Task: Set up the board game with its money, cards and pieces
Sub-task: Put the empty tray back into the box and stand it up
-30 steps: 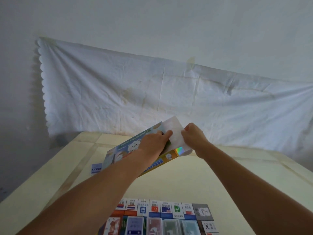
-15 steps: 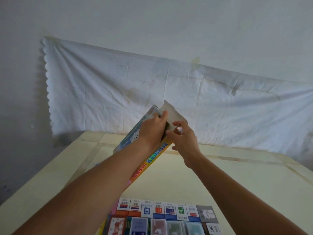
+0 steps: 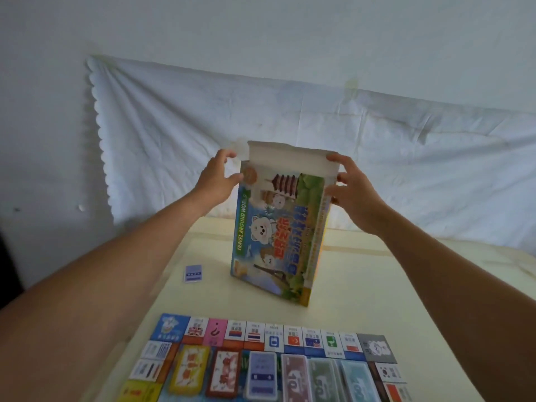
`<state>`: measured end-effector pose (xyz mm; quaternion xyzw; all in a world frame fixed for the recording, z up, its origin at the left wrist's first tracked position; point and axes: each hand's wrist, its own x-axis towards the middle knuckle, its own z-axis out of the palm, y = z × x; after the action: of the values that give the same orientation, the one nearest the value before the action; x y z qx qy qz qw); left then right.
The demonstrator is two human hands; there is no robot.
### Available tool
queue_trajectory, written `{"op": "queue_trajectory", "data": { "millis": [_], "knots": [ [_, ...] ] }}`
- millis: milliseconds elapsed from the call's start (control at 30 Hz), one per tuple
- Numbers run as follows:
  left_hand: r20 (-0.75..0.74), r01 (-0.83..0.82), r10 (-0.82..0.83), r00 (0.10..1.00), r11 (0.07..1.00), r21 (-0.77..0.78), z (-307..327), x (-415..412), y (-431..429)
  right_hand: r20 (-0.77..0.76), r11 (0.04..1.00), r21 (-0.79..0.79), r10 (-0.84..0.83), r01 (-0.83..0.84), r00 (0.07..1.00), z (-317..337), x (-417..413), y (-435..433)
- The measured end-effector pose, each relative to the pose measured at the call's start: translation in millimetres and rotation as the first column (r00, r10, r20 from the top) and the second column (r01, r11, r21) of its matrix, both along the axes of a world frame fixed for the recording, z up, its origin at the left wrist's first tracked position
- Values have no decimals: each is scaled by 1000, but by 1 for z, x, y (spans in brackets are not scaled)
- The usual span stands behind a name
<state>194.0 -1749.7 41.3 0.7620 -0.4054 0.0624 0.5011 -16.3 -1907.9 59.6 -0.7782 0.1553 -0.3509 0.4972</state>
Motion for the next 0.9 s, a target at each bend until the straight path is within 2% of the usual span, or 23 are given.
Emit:
{"op": "queue_trajectory", "data": {
  "millis": [67,133,233,333,467,667,800,900],
  "knots": [
    [-220,162,-172,960,985,-63,-3,2,6,26,994,86,62,-64,998,1,-3,-4],
    [-295,240,-270,917,962,-132,-5,1,7,60,979,154,126,-134,990,-1,-4,-8],
    [-334,264,-329,883,938,-226,-4,-1,6,92,960,216,160,-176,983,-3,-3,-10],
    [-351,259,-330,876,937,-235,-4,1,5,131,959,239,125,-154,983,-6,0,-11],
    [-324,240,-315,892,938,-252,-5,-2,4,88,985,171,9,-24,996,-13,8,-10],
    [-309,252,-345,886,919,-304,-2,-4,9,72,992,125,-32,22,997,-12,14,-2],
    [-371,277,-383,846,910,-309,-2,-3,14,77,988,125,-97,87,992,-11,19,7],
    [-455,264,-471,756,855,-447,6,-9,13,155,976,202,-117,84,981,-7,19,10]
  ]
}}
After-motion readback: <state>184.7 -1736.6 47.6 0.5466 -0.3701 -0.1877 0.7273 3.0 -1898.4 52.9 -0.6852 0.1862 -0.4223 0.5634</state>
